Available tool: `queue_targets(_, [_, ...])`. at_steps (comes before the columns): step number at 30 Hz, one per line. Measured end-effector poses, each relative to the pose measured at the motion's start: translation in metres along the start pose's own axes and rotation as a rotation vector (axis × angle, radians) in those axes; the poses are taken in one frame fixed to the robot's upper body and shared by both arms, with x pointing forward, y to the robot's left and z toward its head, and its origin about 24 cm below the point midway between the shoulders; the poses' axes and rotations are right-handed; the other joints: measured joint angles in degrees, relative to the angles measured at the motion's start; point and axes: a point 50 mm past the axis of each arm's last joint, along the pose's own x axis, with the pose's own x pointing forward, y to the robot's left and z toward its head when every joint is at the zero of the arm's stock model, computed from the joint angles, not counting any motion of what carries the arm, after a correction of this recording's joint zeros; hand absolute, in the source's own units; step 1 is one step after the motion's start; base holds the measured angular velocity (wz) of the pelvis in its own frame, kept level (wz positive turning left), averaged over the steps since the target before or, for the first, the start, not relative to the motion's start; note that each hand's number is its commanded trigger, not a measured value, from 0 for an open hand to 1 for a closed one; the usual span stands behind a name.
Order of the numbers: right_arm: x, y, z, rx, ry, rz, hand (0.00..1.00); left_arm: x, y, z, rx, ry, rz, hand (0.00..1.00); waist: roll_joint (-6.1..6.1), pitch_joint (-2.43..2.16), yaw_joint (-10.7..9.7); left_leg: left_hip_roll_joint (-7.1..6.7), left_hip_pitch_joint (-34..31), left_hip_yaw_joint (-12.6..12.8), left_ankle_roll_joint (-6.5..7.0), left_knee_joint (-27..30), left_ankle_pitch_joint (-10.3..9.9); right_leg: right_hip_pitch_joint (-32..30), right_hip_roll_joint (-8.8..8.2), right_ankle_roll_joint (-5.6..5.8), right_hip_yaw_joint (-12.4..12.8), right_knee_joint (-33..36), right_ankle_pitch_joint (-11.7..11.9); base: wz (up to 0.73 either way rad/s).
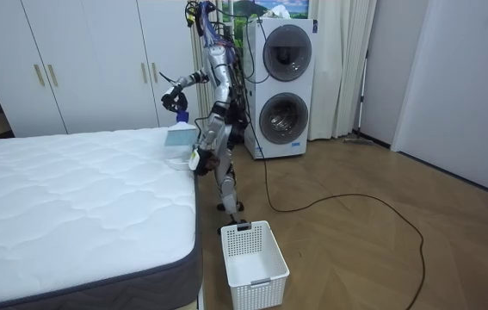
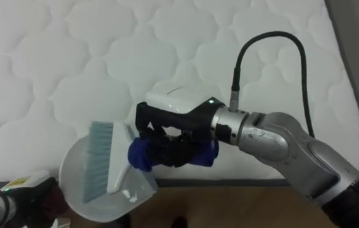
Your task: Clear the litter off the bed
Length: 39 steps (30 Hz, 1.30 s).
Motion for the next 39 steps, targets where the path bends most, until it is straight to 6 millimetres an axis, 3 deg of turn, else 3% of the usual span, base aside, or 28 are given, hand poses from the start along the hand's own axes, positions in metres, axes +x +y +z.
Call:
queue_targets(11, [-0.003, -0.021, -0.003, -0.044, 0.013, -0.08, 1.0, 0.0, -0.001, 0.003, -0.015, -0.008, 0.042, 1.0, 0.37, 0.25, -0.63, 0.05, 0.1, -0.28, 0.0, 0.06, 0.0, 0.64, 0.0, 0.01, -0.57, -0.36, 0.0, 0.02])
queue_targets(16, [-0.022, -0.031, -0.037, 0.001, 0.155, -0.216, 1.0, -0.002, -0.003, 0.004, -0.035, -0.006, 0.094, 1.0, 0.48, 0.32, -1.95, -0.59, 1.92, -0.38, 0.08, -0.93, 0.02, 2.19, -0.49, 0.5, -0.67, -0.49, -0.38, 0.04])
queue_targets(21, [-0.076, -0.028, -0.087, 0.108, 0.435, -0.454, 1.0, -0.002, 0.015, 0.014, -0.049, -0.036, 0.203, 1.0, 0.8, 0.28, -2.62, -1.05, 2.48, -0.62, 0.45, -0.88, -0.22, 3.05, -0.98, 0.85, -1.0, -0.56, -0.6, 0.03])
queue_targets(22, [-0.08, -0.027, -0.092, 0.12, 0.465, -0.475, 0.59, -0.002, 0.017, 0.015, -0.056, -0.038, 0.221, 1.0, 0.91, 0.29, -2.85, -1.14, 2.74, -0.67, 0.45, -0.89, -0.22, 3.4, -1.06, 0.92, -1.05, -0.64, -0.64, 0.05])
queue_targets(23, [-0.09, -0.024, -0.101, 0.138, 0.521, -0.51, 0.24, -0.002, 0.018, 0.017, -0.069, -0.044, 0.252, 1.0, 1.14, 0.19, -3.42, -1.38, 3.37, -0.73, 0.46, -1.06, -0.21, 4.04, -1.23, 1.16, -0.99, -0.74, -0.78, 0.0])
queue_targets(24, [-0.1, -0.019, -0.108, 0.157, 0.568, -0.546, 0.0, -0.002, 0.018, 0.02, -0.089, -0.051, 0.275, 1.0, 1.48, 0.11, -3.67, -1.55, 4.22, -0.78, 0.47, -1.51, -0.22, 4.97, -1.28, 1.33, -0.95, -1.35, -0.8, 0.0])
queue_targets(27, [-0.127, 0.007, -0.119, 0.264, 0.676, -0.651, 0.0, -0.004, 0.017, 0.03, -0.11, -0.089, 0.312, 1.0, 2.09, -0.12, -3.96, -1.63, 6.89, -0.68, 0.48, -3.08, -0.23, 8.14, -0.9, 1.75, -1.12, -3.71, -0.63, 0.06])
queue_targets(30, [-0.138, 0.025, -0.123, 0.384, 0.73, -0.754, 0.0, -0.004, 0.011, 0.033, -0.166, -0.082, 0.325, 1.0, 2.88, -0.6, -4.01, -1.76, 9.01, -0.32, 0.47, -4.78, -0.22, 9.59, -0.8, 1.84, -0.7, -4.57, -0.65, -0.08])
queue_targets(36, [-0.148, 0.063, -0.134, 0.572, 0.847, -0.9, 0.0, -0.008, 0.006, 0.045, -0.229, -0.116, 0.364, 1.0, 4.19, -1.39, -5.2, -2.53, 14.78, -0.43, 0.35, -8.05, -0.13, 14.68, -0.92, 2.5, -0.65, -6.18, -1.18, 0.02])
queue_targets(39, [-0.145, 0.07, -0.134, 0.64, 0.855, -0.981, 0.0, -0.008, 0.005, 0.051, -0.244, -0.13, 0.369, 1.0, 4.31, -1.52, -5.62, -2.71, 17.42, -0.36, 0.35, -9.4, -0.13, 17.52, -0.79, 2.64, -0.89, -7.93, -1.1, 0.0])
